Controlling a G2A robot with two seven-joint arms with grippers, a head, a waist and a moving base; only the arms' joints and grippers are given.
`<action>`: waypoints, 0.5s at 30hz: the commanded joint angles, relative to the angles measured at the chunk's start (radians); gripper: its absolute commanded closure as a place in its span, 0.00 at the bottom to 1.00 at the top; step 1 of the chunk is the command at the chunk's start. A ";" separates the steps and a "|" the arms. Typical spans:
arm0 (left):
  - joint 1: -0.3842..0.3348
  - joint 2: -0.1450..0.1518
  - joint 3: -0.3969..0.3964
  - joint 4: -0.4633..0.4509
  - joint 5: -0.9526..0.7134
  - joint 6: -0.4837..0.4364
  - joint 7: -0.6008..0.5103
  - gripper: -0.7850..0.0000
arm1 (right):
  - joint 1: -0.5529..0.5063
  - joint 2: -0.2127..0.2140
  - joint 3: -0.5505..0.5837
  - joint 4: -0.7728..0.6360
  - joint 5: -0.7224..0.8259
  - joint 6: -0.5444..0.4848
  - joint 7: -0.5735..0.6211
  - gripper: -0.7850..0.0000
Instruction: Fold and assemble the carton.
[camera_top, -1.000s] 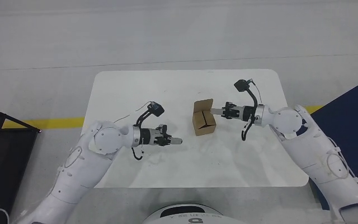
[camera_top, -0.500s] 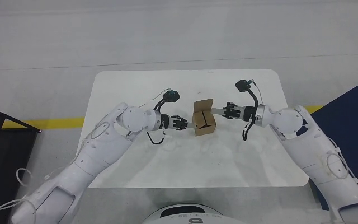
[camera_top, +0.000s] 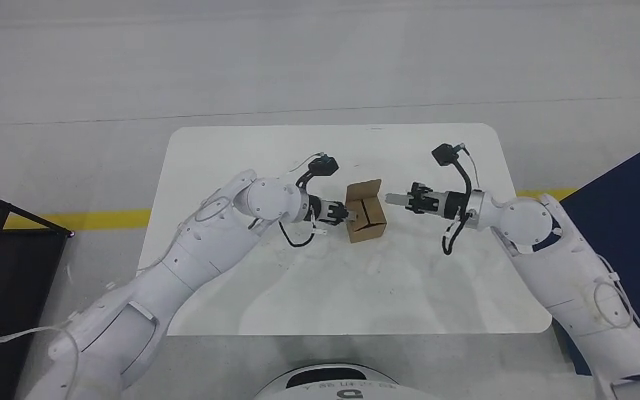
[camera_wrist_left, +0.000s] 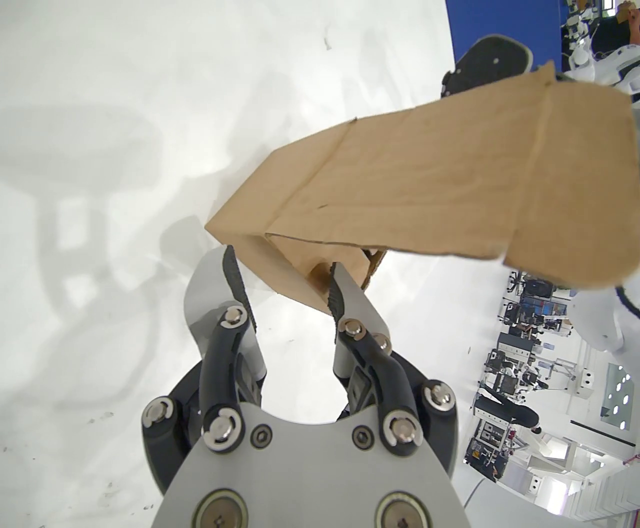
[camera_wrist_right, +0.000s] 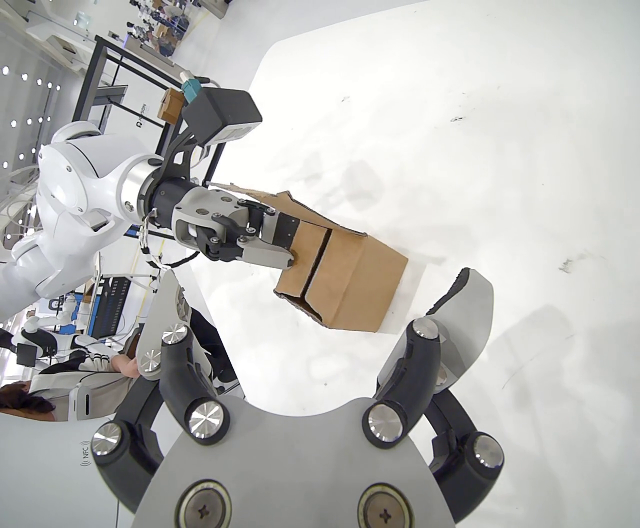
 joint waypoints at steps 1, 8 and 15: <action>-0.007 -0.009 0.012 0.015 0.000 0.001 -0.009 0.27 | -0.004 0.000 0.005 -0.003 -0.002 -0.001 0.001 0.00; -0.030 -0.028 0.021 0.050 -0.002 0.002 -0.022 1.00 | -0.012 -0.001 0.014 -0.011 -0.006 0.004 0.009 0.00; -0.026 -0.022 0.000 0.000 0.034 0.028 -0.042 1.00 | -0.018 -0.002 0.019 -0.019 -0.010 0.003 0.013 0.00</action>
